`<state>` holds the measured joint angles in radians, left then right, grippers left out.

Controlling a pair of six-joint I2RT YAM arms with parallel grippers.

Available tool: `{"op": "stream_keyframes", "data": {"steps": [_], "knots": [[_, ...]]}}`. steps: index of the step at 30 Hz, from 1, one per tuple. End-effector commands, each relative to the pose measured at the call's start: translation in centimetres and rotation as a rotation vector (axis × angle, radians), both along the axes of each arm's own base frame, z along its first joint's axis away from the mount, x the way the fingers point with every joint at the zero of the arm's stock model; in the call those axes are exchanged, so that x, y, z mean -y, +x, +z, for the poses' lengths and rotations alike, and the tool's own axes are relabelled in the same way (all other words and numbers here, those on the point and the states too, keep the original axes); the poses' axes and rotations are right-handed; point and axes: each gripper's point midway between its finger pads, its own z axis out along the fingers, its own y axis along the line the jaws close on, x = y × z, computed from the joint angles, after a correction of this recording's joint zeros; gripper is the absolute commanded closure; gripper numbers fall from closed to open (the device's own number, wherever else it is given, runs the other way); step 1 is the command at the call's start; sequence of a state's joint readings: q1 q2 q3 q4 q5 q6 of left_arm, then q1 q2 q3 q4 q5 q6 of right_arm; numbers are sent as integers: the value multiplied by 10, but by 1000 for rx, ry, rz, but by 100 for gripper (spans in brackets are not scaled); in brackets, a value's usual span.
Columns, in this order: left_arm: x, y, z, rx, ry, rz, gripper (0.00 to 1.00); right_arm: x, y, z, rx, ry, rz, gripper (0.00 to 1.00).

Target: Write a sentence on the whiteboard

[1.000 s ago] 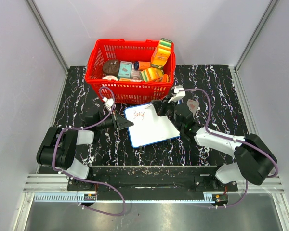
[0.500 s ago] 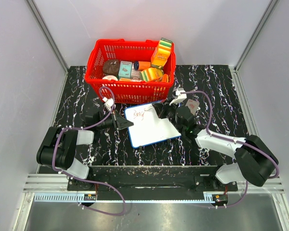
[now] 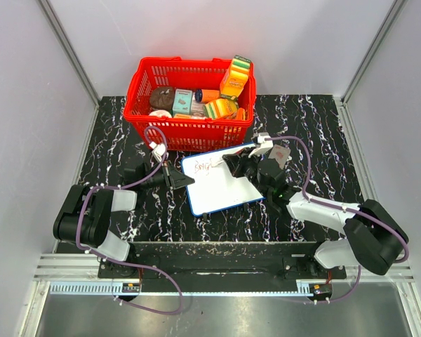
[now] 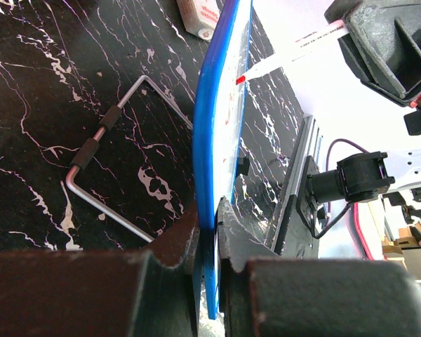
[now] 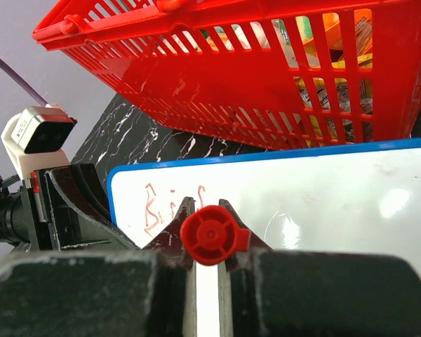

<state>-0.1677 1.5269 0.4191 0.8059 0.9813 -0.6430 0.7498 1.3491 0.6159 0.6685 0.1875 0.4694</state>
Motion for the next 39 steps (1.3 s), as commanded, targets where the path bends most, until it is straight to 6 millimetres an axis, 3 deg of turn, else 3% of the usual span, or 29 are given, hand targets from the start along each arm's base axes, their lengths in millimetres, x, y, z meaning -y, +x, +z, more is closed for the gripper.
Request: {"op": "stream_keyframes", "data": {"steps": [1, 27, 39], "knots": [[-1, 12, -3, 101, 59, 25, 100, 5, -4, -6, -15, -13, 2, 100], [-1, 12, -3, 99, 60, 23, 100, 4, 15, 21, 50, -2, -59, 100], [-1, 11, -3, 99, 60, 23, 100, 1, 21, 23, 50, -1, -73, 100]]}}
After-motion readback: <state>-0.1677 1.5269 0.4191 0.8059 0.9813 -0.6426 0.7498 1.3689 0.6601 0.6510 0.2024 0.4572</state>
